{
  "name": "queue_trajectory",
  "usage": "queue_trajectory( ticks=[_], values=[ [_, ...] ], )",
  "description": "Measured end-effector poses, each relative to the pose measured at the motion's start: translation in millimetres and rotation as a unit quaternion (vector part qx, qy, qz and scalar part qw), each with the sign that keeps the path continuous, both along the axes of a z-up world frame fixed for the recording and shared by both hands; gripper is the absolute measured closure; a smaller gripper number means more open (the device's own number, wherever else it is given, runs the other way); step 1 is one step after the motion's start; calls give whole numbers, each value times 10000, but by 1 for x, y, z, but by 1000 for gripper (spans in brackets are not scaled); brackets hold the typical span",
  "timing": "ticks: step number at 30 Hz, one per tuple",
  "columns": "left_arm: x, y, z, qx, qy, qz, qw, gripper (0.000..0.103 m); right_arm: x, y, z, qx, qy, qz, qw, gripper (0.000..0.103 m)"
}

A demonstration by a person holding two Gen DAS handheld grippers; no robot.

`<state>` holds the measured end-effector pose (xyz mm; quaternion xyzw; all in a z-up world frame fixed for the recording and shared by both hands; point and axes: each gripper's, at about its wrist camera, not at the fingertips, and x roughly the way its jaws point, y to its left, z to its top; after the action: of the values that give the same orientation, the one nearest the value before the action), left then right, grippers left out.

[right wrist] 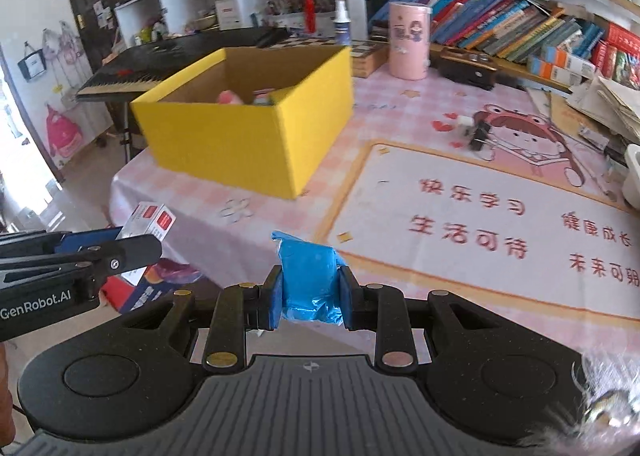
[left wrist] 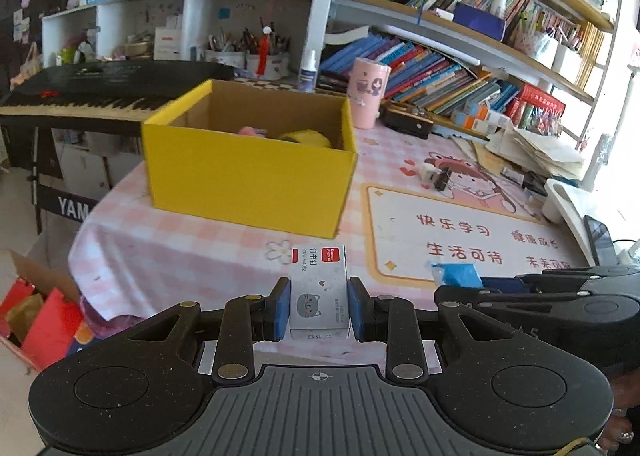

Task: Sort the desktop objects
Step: 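Carry the white card box with the left tool while the right tool carries the blue clip to the box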

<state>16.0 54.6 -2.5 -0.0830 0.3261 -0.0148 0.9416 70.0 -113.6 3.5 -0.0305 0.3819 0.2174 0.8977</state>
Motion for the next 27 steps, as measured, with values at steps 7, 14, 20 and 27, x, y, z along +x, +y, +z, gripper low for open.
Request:
queue_trajectory(
  ticks=[7, 14, 20, 27],
  values=[
    [-16, 23, 2, -95, -62, 75, 9999, 74, -22, 28, 3, 11, 28, 220, 9998, 77],
    [-24, 40, 2, -253, -143, 207, 9994, 74, -33, 46, 7, -71, 44, 396, 9992, 78],
    [-29, 51, 1, -303, -157, 268, 9991, 74, -38, 60, 8, -186, 16, 560, 9983, 78],
    [-32, 65, 0, -301, -170, 346, 9988, 74, -38, 74, 7, -202, 2, 654, 9977, 78]
  ],
)
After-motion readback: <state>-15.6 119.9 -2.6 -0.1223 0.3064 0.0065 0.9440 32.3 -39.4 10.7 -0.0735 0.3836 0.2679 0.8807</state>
